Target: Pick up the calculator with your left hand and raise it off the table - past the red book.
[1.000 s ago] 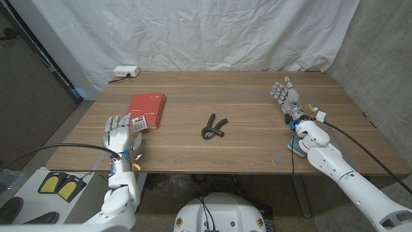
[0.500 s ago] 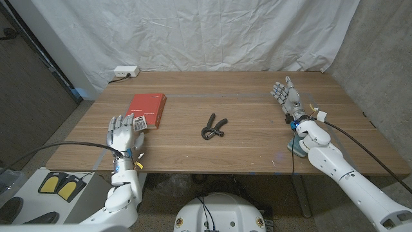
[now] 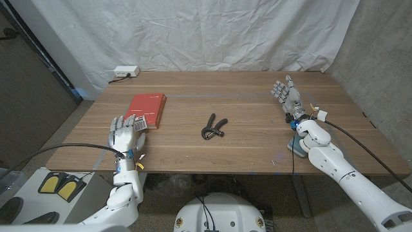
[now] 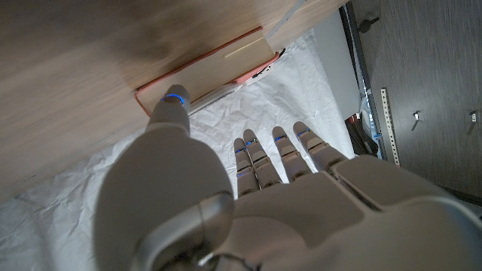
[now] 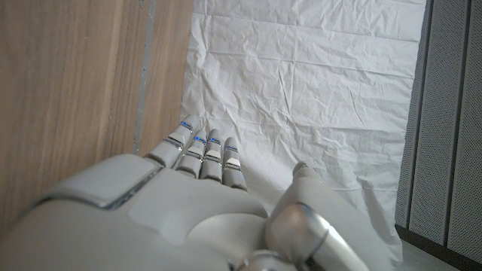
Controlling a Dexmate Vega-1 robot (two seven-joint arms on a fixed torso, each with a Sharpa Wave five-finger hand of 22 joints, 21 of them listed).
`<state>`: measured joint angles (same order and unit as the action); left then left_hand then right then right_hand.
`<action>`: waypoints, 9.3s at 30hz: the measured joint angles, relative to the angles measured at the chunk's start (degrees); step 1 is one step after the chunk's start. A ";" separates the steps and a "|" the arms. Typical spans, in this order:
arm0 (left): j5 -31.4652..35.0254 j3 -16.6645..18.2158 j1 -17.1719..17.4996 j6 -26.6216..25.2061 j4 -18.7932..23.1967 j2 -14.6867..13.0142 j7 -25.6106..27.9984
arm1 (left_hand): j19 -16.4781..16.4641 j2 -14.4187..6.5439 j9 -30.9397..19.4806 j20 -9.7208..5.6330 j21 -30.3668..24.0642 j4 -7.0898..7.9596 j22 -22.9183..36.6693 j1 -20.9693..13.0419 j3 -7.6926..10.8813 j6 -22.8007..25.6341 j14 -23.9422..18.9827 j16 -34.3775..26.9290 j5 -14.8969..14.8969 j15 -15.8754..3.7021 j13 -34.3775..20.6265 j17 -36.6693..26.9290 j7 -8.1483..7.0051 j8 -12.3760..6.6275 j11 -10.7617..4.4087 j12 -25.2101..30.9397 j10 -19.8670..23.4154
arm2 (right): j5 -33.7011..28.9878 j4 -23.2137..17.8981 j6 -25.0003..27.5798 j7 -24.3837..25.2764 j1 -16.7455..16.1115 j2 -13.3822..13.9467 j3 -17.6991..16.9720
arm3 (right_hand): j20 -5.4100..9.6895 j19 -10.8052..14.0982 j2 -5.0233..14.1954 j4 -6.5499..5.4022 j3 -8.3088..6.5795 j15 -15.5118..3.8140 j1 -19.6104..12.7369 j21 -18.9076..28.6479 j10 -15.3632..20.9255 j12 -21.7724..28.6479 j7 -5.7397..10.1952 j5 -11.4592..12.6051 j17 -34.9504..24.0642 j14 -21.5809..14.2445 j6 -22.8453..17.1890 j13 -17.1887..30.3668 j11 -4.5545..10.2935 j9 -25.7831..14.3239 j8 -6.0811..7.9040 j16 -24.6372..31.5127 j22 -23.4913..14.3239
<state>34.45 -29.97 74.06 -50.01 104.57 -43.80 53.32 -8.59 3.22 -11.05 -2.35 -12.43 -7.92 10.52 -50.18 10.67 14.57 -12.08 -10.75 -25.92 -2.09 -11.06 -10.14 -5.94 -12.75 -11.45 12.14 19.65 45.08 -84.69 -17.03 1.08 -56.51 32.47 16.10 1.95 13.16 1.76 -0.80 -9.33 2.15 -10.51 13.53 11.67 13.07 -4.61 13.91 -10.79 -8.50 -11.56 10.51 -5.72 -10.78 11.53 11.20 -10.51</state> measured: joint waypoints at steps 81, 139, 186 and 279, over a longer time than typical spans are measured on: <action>-3.96 -0.75 -2.92 9.63 -9.33 1.52 8.50 | -4.60 -5.02 0.13 0.10 -1.14 0.01 0.00 -5.47 2.08 8.82 -6.42 -0.59 1.56 -0.34 0.00 0.02 -1.61 -2.34 -0.72 0.39 8.69 | -0.78 -0.94 1.37 1.67 -0.22 -0.21 0.94 | 0.00 0.82 0.23 0.24 0.24 0.10 -0.23 -0.44 0.21 -0.44 0.00 -0.39 0.00 -0.50 0.00 0.00 -0.21 0.01 0.00 0.00 0.00; 2.55 5.25 -1.31 19.28 -14.44 8.43 10.65 | -12.21 -11.06 0.71 -0.10 -3.93 -0.15 0.27 -13.63 7.60 29.02 -21.60 -0.66 14.14 -1.00 0.16 0.00 -1.33 -5.72 -0.17 0.83 25.73 | -0.30 -2.24 1.09 2.23 -1.92 0.37 0.05 | -0.01 0.81 0.22 0.47 0.47 0.32 -0.23 -0.83 0.21 -0.44 0.00 -0.39 0.00 -0.73 0.00 0.00 -0.21 0.01 0.00 0.00 0.00; 9.22 12.49 3.21 22.20 -10.10 12.10 10.58 | -13.71 -11.21 0.91 -0.23 -4.81 0.09 0.27 -14.86 9.58 33.28 -25.09 -0.21 15.76 -1.33 0.24 -0.02 -0.89 -5.66 -0.12 0.34 29.54 | -0.26 -4.29 0.19 2.64 -3.76 0.94 -0.61 | -0.01 0.81 0.52 0.47 0.47 0.30 0.07 -1.05 0.21 -0.44 0.00 -0.39 0.00 -0.71 0.00 0.00 -0.21 0.01 0.00 0.00 0.00; 8.55 14.42 7.24 6.30 14.52 -2.52 2.88 | -14.14 -10.74 0.78 -0.20 -4.81 0.79 0.53 -14.83 11.71 34.27 -25.94 0.22 15.76 -1.49 0.25 -0.02 -0.71 -3.04 -0.21 -0.73 30.22 | 0.48 -6.64 0.02 2.67 -5.63 1.77 -1.86 | -0.01 0.80 0.82 0.79 0.79 0.32 -0.24 -1.24 0.52 -0.44 0.00 -0.39 0.00 -1.14 0.00 0.00 0.10 0.01 0.00 0.00 0.00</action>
<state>43.00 -15.56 81.29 -43.71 119.09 -46.32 56.20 -22.73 -7.52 -10.27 -2.55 -17.24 -7.13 11.06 -65.00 22.38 48.84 -38.02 -10.53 -10.15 -3.58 -10.81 -10.16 -6.66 -15.79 -11.67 11.41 49.87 45.56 -91.33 -17.01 3.74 -62.13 34.24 14.24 1.94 13.96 2.58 -0.01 -8.55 2.47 -10.74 12.29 12.18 12.64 -4.61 13.52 -10.78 -9.63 -11.56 10.51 -5.62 -10.77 11.53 11.20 -10.51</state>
